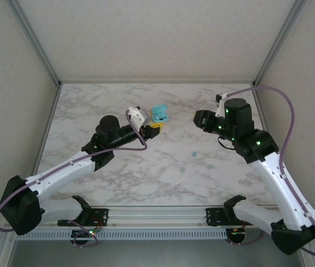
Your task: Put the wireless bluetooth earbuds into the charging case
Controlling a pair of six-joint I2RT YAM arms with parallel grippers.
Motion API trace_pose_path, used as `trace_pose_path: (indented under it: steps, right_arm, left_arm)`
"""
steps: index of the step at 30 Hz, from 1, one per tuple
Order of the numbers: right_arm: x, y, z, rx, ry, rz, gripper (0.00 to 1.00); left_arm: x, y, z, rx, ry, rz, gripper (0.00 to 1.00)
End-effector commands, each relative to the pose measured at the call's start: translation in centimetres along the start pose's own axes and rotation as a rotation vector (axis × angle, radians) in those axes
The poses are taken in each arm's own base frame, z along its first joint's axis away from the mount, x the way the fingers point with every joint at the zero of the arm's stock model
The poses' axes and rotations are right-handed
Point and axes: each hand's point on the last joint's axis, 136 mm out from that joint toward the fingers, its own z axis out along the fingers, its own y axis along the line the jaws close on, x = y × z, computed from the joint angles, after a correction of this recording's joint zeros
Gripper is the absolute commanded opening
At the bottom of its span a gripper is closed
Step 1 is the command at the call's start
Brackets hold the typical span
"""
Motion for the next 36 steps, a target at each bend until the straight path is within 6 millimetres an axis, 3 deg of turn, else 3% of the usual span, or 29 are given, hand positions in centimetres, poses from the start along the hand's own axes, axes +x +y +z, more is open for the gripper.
trace_pose_path:
  steps: [1, 5, 8, 14, 19, 29, 36]
  right_arm:
    - [5.8, -7.7, 4.1, 0.218, 0.24, 0.106, 0.41]
    - [11.1, -11.4, 7.5, 0.333, 0.467, 0.128, 0.4]
    - [14.5, -12.6, 9.5, 0.345, 0.602, 0.156, 0.4]
    - [17.9, -14.1, 12.0, 0.357, 0.707, 0.185, 0.43]
    - [19.2, -13.8, 13.7, 0.316, 0.761, 0.183, 0.45]
    - [19.9, -12.7, 16.4, 0.286, 0.783, 0.162, 0.44]
    - [19.5, -10.1, 17.6, 0.228, 0.78, 0.132, 0.44]
  left_arm:
    - [-1.7, -0.2, -1.1, -0.016, -0.045, 0.004, 0.21]
    - [-2.1, -0.2, -2.0, -0.033, -0.053, 0.006, 0.21]
    - [-2.0, -0.2, -2.3, -0.04, -0.052, 0.006, 0.21]
    - [-1.9, -0.2, -2.4, -0.041, -0.043, 0.008, 0.21]
    - [-2.0, -0.2, -2.3, -0.038, -0.044, 0.008, 0.21]
    - [-2.1, -0.2, -2.6, -0.046, -0.039, 0.009, 0.21]
    - [-1.8, -0.1, -2.7, -0.051, -0.032, 0.008, 0.21]
